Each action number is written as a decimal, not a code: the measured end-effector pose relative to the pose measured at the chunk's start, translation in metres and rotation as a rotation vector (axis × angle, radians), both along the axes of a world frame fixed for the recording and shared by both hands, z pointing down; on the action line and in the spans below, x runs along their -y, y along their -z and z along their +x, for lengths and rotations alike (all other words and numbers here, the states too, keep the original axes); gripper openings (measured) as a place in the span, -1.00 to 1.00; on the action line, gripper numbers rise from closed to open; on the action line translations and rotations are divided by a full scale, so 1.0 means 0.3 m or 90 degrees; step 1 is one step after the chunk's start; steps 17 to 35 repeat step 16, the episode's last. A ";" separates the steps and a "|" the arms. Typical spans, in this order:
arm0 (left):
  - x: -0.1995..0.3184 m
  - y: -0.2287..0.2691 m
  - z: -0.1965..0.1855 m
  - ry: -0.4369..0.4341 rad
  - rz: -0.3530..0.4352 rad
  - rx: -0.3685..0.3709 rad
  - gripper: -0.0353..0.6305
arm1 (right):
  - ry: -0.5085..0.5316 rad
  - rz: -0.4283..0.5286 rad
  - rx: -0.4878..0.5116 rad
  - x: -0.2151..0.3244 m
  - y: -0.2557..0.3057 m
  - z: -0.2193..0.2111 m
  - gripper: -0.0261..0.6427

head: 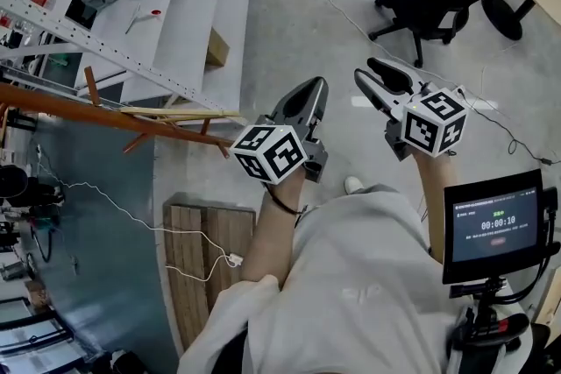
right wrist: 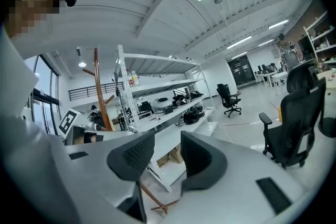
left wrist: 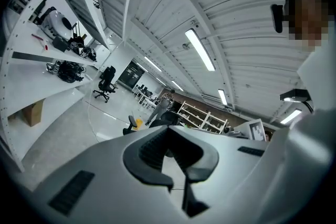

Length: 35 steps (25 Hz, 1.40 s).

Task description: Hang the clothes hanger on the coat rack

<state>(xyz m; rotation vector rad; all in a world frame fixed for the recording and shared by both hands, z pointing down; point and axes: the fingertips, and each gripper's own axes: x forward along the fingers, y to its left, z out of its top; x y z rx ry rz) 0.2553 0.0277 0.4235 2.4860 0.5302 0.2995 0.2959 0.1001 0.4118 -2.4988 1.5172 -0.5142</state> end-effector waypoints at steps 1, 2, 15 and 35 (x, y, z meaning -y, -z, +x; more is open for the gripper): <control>-0.002 -0.001 0.000 0.000 0.000 0.000 -0.88 | 0.000 -0.001 0.000 -0.002 -0.001 0.000 -0.42; -0.005 0.000 0.000 0.000 0.000 0.000 -0.88 | 0.000 -0.001 0.001 -0.003 -0.002 0.000 -0.42; 0.020 -0.008 -0.024 0.018 -0.007 0.006 -0.88 | 0.011 -0.007 0.007 0.016 -0.009 -0.017 -0.42; 0.020 -0.008 -0.026 0.019 -0.007 0.006 -0.88 | 0.012 -0.007 0.008 0.017 -0.010 -0.020 -0.42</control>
